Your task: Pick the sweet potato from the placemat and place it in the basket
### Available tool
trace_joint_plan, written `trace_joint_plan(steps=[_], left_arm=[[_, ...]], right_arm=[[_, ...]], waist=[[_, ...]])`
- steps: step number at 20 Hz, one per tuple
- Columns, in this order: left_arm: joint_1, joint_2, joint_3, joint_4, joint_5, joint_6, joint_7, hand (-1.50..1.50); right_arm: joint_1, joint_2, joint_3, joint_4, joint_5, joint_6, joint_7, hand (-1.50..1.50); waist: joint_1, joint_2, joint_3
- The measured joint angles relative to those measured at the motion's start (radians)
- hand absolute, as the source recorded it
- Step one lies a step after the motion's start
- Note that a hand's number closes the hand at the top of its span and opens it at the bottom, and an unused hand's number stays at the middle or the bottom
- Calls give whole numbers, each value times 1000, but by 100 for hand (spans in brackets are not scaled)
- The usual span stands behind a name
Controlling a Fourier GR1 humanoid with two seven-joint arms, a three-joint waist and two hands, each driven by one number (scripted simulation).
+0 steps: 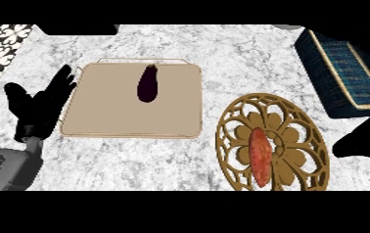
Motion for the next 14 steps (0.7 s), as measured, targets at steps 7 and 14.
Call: trace_joint_plan(steps=[7,14], left_arm=[[19,-23,8,-30,-26,8,12,0],[23,-22,52,-17,-33,-27,18,0]], right_arm=[[40,-95,-107,47,-259,163,24,-150],[265,-105,-306,-19,-322,214,-67,-150]], waist=[[-1,1,2],[-11,2,4]])
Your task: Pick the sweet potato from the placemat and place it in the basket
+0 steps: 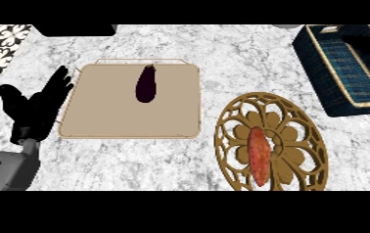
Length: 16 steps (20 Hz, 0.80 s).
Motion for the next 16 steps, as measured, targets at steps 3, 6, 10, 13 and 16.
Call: trace_joint_plan(steps=[3,6,10,13,16], left_arm=[[-3,-13,5,-9,-14,-5,11,0],[-3,-21,12,-35,-28,2,36,0],[-10,-39,22,-30,-45,-16,39,0],[-18,-55,26,-33,-65,-15,44,0],[-15,-62,31,-43,-80,-17,55,0]], right_arm=[[84,53,-54,-24,45,15,-53,-150],[191,138,-71,-89,148,27,-113,-150],[281,262,-71,-113,337,33,-232,-150],[316,350,-37,-105,478,8,-320,-150],[351,440,26,-93,612,-46,-398,-150]], waist=[[3,1,0],[6,2,0],[11,3,1],[14,4,1],[17,4,1]])
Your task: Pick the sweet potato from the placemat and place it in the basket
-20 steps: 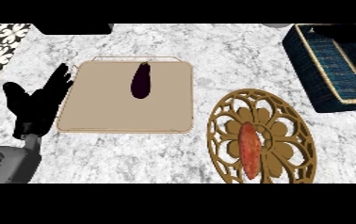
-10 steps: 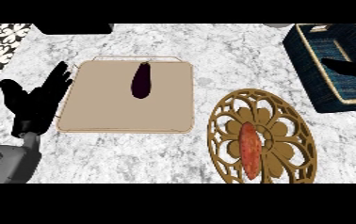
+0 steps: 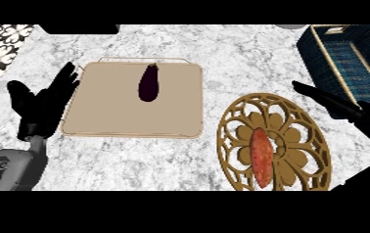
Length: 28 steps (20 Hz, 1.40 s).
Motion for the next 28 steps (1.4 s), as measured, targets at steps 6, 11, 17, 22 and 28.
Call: trace_joint_plan(steps=[6,11,17,22,28], left_arm=[[1,-13,40,25,-16,-40,-10,0],[4,-31,59,20,-40,-56,2,0],[1,-64,86,25,-81,-71,7,0],[22,-88,121,3,-108,-102,15,0],[20,-111,158,7,-140,-133,7,0]], right_arm=[[23,125,98,89,172,-96,-111,-150],[38,154,175,180,318,-130,-180,-150],[23,160,206,274,414,-125,-237,-150],[37,163,189,312,465,-132,-311,-150],[62,180,171,310,465,-98,-359,-150]], waist=[[1,0,-1],[1,0,-1],[-1,0,-1],[-1,-1,-1],[-3,-1,-1]])
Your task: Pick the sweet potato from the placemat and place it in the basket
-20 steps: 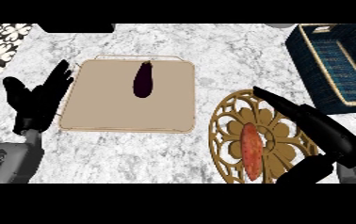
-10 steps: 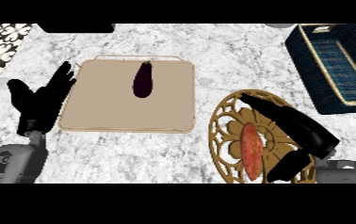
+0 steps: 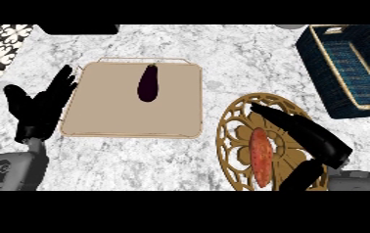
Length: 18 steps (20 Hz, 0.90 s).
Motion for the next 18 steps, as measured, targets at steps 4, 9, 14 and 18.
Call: trace_joint_plan(steps=[4,9,14,18], left_arm=[[-1,-15,16,-5,-15,-13,11,0],[2,-19,48,12,-27,-43,-4,0],[-5,-34,62,-5,-44,-47,21,0],[16,-54,60,-43,-61,-48,37,0]], right_arm=[[17,-8,-8,6,7,20,-61,-150],[31,9,9,-4,55,10,-76,-150],[62,19,23,-2,123,-27,-89,-150],[52,24,29,30,168,-45,-106,-150]], waist=[[0,0,0],[0,0,0],[0,0,0],[1,0,0]])
